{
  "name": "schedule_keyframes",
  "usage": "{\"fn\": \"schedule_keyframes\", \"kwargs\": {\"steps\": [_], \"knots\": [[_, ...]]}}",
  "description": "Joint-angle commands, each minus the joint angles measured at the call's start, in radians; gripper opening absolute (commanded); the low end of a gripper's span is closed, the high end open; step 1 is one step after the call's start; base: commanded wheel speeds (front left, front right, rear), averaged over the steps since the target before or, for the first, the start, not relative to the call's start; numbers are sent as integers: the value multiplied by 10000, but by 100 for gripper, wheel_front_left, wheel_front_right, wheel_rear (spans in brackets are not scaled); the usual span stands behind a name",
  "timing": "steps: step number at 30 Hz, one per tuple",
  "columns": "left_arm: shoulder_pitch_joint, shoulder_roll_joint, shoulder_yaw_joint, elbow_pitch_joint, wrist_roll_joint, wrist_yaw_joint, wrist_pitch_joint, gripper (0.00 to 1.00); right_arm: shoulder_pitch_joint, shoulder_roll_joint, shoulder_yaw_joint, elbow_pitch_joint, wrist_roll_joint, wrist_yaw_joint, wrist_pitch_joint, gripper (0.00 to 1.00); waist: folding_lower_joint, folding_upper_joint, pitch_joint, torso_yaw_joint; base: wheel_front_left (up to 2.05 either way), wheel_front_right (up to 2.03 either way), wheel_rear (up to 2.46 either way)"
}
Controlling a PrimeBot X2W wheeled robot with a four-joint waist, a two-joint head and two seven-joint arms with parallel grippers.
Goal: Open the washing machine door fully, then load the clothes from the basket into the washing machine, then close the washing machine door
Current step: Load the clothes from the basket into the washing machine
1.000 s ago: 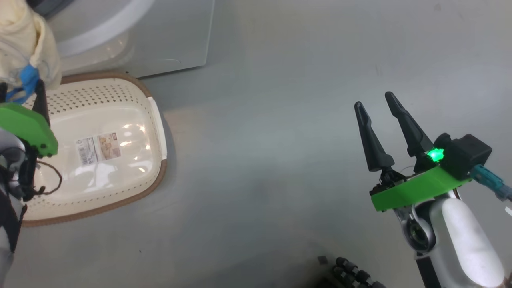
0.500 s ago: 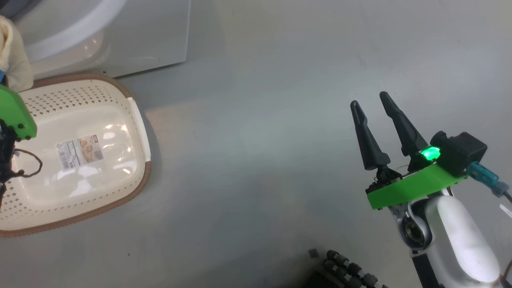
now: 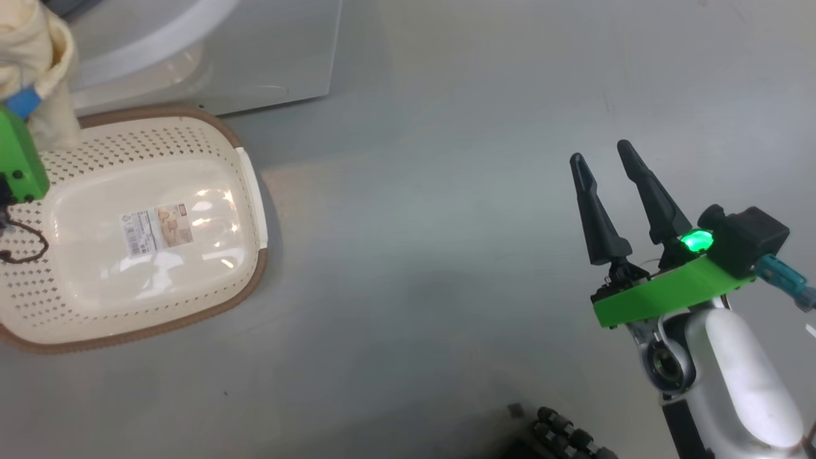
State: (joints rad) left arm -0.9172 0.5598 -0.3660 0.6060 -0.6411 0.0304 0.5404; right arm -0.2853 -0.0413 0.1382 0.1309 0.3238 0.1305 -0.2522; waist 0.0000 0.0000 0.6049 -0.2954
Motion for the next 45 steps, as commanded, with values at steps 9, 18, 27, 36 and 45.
{"fn": "schedule_keyframes", "kwargs": {"steps": [9, 18, 27, 36, 45], "knots": [[-342, 1762, 876, -3431, -422, 729, 1901, 0, -136, -89, 164, -306, 73, 2, -94, 100, 0, 0, 31, 227, 0, 0, 0], [-1116, 2599, 1446, -5042, -15, 1332, 2029, 0, -239, -89, 234, -389, 121, 2, -95, 100, 0, 0, 335, -47, 0, 0, 0], [-2036, 2621, 1615, -3620, 951, 1635, 244, 0, -349, -89, 314, -512, 25, 2, -95, 100, 0, 0, 793, -500, 0, 0, 0], [-3247, 2642, 1670, -2190, 1341, 1367, -1194, 0, -454, -89, 671, -685, 144, 2, -95, 100, 0, 0, 1433, -1029, 0, 0, 0], [-4933, 2839, 1602, -1126, 1916, 1015, -2703, 0, -533, -89, 1020, -719, 380, 2, -95, 100, 0, 0, 1995, -1541, 0, 0, 0]]}}
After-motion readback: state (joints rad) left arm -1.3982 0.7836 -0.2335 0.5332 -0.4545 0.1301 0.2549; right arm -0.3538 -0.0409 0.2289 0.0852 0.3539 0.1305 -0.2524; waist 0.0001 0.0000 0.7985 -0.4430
